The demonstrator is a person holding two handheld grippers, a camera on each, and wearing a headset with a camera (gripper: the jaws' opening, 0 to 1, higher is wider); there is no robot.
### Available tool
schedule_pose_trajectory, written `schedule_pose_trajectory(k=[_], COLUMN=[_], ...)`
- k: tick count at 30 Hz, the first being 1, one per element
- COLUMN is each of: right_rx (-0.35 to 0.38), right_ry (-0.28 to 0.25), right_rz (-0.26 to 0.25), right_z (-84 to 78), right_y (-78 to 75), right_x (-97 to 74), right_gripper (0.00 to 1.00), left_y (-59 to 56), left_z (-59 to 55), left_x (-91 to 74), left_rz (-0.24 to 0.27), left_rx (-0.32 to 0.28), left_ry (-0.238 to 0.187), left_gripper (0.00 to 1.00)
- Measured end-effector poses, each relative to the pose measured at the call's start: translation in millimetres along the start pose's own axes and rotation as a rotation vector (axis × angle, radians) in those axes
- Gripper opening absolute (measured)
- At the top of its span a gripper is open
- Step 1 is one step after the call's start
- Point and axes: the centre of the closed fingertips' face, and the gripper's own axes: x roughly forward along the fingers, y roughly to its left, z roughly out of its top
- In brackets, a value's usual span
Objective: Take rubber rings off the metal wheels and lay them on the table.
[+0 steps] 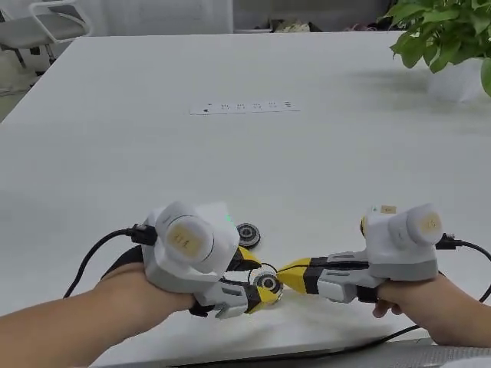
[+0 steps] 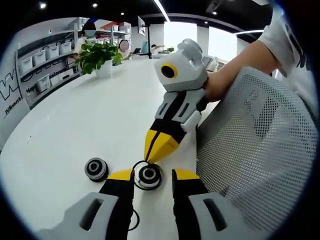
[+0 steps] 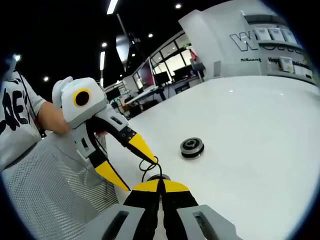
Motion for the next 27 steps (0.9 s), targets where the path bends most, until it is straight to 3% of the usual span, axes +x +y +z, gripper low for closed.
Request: schedule_pose_trajectory(k=[27], right_rx=[-0.042], right_ry=[-0.004], right_rz=[0.026], right_z=[20.6], right_y=[11.6], right_x=[-5.2], right_gripper=[0.00], left_y=[5.4], left_z=[10.4], left_x=[-56.1], left_rz=[0.049], left_rx=[-0.047], left_ry=[-0.087], left_gripper=[0.50])
